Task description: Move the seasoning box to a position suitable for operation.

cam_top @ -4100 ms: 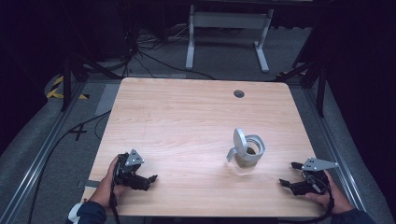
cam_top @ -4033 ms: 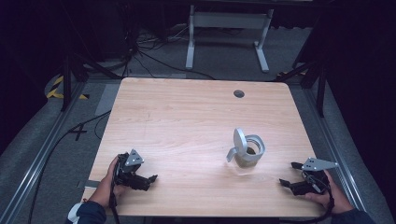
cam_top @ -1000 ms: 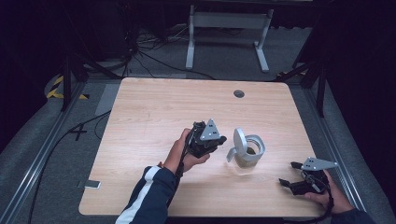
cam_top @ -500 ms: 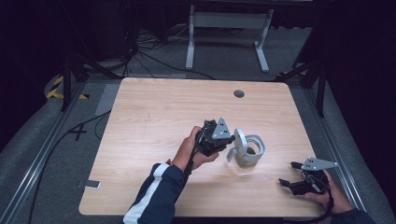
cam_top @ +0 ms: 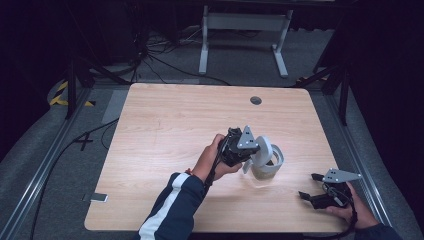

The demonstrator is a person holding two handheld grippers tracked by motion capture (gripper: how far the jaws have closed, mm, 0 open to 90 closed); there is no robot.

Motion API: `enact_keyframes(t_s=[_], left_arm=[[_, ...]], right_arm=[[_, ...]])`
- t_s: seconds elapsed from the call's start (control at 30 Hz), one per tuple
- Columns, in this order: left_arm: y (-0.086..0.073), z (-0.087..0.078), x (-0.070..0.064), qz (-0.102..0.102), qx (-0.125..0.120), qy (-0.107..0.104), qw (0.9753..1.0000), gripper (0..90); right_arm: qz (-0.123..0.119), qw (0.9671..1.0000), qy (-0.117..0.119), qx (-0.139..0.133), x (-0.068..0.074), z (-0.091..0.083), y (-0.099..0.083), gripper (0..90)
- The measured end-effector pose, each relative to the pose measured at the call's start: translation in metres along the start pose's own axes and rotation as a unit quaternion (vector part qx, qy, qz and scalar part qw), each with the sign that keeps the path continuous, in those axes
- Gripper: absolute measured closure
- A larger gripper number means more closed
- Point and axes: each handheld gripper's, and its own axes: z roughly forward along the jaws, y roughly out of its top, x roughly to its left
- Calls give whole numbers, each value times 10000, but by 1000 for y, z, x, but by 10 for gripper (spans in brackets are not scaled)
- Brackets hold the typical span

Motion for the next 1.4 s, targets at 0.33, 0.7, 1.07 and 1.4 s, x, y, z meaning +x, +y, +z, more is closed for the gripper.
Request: enact_keyframes(t_s=[0.33, 0.7, 1.07, 1.4], left_arm=[[-1, -2, 1, -44, -38, 43, 10000, 898], [-1, 2, 3, -72, -1, 78, 9999, 898], [-8, -11, 10, -67, -22, 167, 9998, 889], [-32, -37, 22, -149, 84, 345, 9993, 834]], right_arm=[[1, 10000, 2, -1, 0, 0, 0, 106], [-7, 10000, 13, -2, 0, 0, 0, 106], [-14, 10000, 17, -1, 0, 0, 0, 106], [-22, 10000, 26, -1, -1, 0, 0, 106]])
